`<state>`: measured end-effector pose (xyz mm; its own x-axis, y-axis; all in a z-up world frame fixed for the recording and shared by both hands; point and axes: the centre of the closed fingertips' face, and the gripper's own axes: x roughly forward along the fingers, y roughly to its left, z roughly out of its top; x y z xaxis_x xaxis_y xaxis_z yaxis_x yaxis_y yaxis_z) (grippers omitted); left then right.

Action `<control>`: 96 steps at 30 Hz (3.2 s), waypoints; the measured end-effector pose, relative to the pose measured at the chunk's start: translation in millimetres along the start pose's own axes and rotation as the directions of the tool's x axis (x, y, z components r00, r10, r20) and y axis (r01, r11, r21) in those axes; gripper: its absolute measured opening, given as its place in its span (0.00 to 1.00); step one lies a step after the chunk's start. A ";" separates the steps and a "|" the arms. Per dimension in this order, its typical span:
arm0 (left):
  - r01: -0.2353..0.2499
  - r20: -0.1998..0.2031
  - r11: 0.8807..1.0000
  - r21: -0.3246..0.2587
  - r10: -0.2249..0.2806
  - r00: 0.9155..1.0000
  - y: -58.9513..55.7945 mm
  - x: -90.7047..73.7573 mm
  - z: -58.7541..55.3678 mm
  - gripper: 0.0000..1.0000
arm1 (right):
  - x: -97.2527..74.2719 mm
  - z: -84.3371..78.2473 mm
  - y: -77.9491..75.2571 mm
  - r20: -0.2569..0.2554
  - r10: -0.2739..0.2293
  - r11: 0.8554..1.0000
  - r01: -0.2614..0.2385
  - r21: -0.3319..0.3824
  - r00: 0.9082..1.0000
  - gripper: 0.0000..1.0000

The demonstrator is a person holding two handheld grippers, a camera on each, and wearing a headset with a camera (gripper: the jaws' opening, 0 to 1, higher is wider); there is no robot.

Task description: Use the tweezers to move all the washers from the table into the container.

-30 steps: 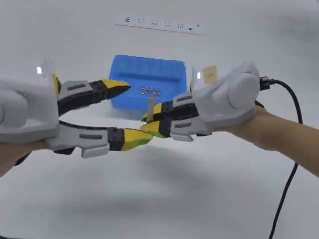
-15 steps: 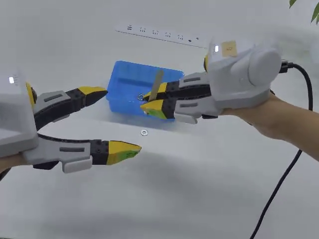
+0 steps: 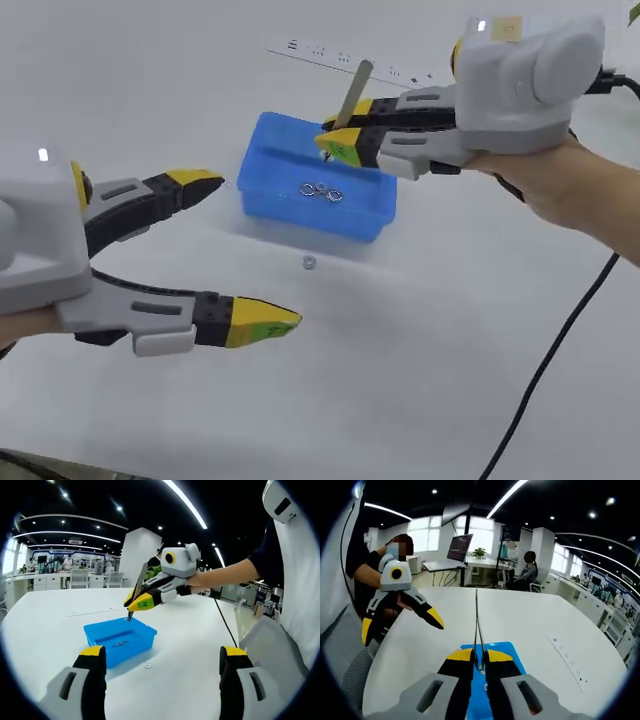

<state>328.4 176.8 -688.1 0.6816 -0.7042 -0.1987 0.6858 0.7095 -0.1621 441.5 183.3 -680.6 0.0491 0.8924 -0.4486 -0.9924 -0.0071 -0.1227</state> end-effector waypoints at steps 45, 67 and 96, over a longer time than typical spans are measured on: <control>-0.104 0.067 0.991 -0.082 0.110 0.992 25.6 -3.0 11.8 0.99 | 13.8 -53.3 -25.3 -0.083 -0.052 0.991 0.062 0.121 0.995 0.08; 0.030 0.083 0.999 0.038 -0.033 0.996 59.1 71.7 68.9 0.83 | 10.2 -42.6 -0.2 -0.118 0.007 1.000 -0.008 -0.011 0.993 0.08; 0.276 -0.039 0.925 0.262 -0.275 0.961 26.9 87.5 77.4 0.07 | 16.5 -39.8 16.1 -0.147 0.068 0.994 -0.079 -0.075 0.987 0.09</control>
<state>426.2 132.2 -635.1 0.4562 -0.8707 -0.1838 0.8889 0.4554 0.0486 430.8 180.0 -725.2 -0.0021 0.8137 -0.5813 -0.9819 -0.1117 -0.1527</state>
